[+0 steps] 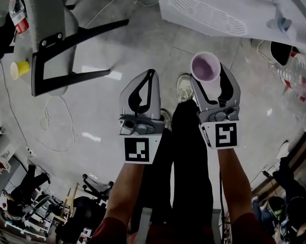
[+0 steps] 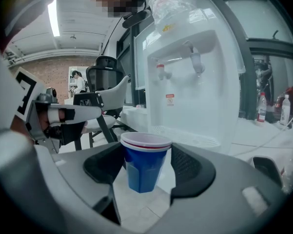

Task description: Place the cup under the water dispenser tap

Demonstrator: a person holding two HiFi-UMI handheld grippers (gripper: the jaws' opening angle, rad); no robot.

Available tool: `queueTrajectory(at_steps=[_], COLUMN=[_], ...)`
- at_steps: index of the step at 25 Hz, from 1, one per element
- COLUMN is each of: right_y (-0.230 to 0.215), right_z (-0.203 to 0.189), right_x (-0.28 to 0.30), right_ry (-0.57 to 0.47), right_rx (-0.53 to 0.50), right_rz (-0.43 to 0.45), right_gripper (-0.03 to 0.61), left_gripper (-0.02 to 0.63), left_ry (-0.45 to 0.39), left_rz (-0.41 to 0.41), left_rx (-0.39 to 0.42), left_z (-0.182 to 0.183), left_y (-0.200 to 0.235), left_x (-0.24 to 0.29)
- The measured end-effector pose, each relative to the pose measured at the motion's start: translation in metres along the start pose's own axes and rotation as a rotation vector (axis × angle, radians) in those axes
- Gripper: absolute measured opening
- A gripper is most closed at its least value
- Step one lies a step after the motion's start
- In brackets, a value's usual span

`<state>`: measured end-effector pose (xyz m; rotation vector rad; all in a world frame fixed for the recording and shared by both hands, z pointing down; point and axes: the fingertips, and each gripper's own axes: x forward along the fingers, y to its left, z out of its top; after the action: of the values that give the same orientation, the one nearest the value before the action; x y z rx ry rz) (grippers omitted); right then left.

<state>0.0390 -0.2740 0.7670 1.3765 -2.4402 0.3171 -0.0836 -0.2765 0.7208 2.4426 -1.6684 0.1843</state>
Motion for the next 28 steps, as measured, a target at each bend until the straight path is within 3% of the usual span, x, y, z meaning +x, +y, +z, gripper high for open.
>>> queueTrajectory(at_steps=[16,28], right_y=[-0.041,-0.057], right_z=[0.066,0.079], right_x=[0.087,0.117], right_ry=[-0.171,-0.264], right_rx=[-0.083,-0.12], right_rz=[-0.031,-0.174], right_gripper=[0.291,0.29], left_gripper=[-0.002,-0.002], left_ry=[-0.007,0.013], left_rz=[-0.018,-0.037], left_rx=[0.013,0.013], left_z=[0.005,-0.006], left_y=[-0.002,-0.006], left_x=[0.015,0.021])
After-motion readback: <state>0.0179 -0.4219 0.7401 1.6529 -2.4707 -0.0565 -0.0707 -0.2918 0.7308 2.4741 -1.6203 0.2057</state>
